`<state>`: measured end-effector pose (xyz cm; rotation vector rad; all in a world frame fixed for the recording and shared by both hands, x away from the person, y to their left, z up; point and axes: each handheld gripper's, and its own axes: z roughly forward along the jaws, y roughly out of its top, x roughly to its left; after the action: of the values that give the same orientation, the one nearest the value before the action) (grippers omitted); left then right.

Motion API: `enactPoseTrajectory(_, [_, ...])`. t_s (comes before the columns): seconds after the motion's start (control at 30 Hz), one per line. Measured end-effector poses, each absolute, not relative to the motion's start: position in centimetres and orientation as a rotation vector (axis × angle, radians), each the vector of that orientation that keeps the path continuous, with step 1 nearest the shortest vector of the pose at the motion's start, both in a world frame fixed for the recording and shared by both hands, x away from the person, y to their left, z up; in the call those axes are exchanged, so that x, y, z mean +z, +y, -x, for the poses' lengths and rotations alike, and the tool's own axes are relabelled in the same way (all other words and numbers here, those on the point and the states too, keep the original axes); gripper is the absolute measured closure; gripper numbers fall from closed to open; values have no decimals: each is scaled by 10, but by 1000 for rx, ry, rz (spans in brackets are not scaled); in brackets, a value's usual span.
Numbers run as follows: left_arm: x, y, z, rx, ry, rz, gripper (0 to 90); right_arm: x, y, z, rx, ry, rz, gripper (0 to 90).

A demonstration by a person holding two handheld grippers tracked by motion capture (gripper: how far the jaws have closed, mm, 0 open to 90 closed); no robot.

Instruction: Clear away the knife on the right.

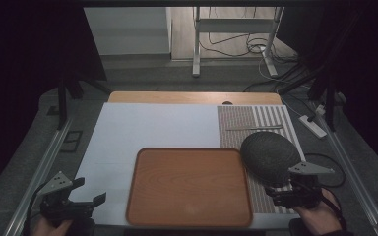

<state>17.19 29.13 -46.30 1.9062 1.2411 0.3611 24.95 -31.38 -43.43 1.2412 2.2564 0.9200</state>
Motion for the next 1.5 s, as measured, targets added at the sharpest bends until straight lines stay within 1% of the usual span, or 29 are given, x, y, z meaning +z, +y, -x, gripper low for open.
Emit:
enactPoseTrajectory(0.63, [-463, 291, -172, 360, 1245, -1907, 31, -440, -313, -273, 913, 2307, -1247, 0])
enactPoseTrajectory(1.13, [-463, 292, -172, 356, 1249, -1903, 31, -447, -304, -301, 831, 2342, -1241, 0])
enactPoseTrajectory(1.5, [-463, 292, -172, 357, 1249, -1896, 31, -450, -308, -328, 843, 2309, -1288, 0])
